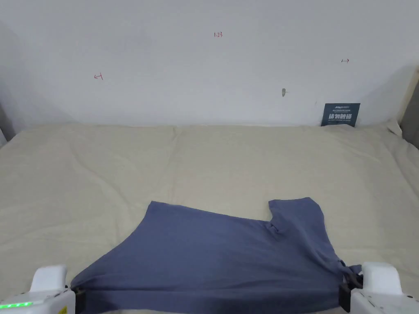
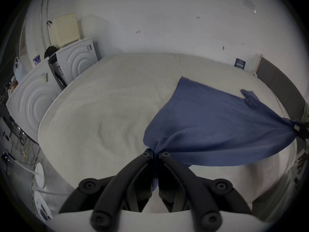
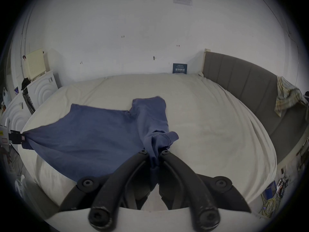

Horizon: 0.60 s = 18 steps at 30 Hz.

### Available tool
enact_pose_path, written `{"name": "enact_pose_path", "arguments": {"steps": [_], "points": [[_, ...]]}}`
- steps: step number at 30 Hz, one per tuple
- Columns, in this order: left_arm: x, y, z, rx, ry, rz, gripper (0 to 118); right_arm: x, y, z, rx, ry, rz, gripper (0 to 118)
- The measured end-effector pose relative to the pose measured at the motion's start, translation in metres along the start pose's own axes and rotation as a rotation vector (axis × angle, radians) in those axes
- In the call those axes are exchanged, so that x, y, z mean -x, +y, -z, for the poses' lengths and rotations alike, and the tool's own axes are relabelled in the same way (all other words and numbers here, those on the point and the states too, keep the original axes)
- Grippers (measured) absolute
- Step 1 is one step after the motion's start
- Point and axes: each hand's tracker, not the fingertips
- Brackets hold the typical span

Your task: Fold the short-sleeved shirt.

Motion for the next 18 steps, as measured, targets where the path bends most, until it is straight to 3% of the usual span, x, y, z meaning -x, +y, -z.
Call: {"name": "enact_pose_path", "arguments": {"steps": [4, 12, 15, 17, 18], "points": [[0.005, -0.039, -0.007, 0.089, 0.010, -0.014, 4, -0.006, -0.038, -0.011, 0.079, -0.006, -0.009, 6], [0.008, -0.086, 0.030, 0.263, 0.049, -0.045, 4, -0.018, -0.095, 0.019, 0.360, -0.015, 0.050, 6], [0.010, -0.089, 0.042, 0.329, 0.044, -0.084, 4, -0.020, -0.101, 0.026, 0.376, -0.018, 0.055, 6], [0.011, -0.088, 0.040, 0.302, 0.048, -0.112, 5, -0.021, -0.097, 0.025, 0.386, -0.010, 0.062, 13], [0.010, -0.085, 0.038, 0.313, 0.049, -0.127, 6, -0.021, -0.092, 0.022, 0.381, -0.015, 0.068, 28]]}}
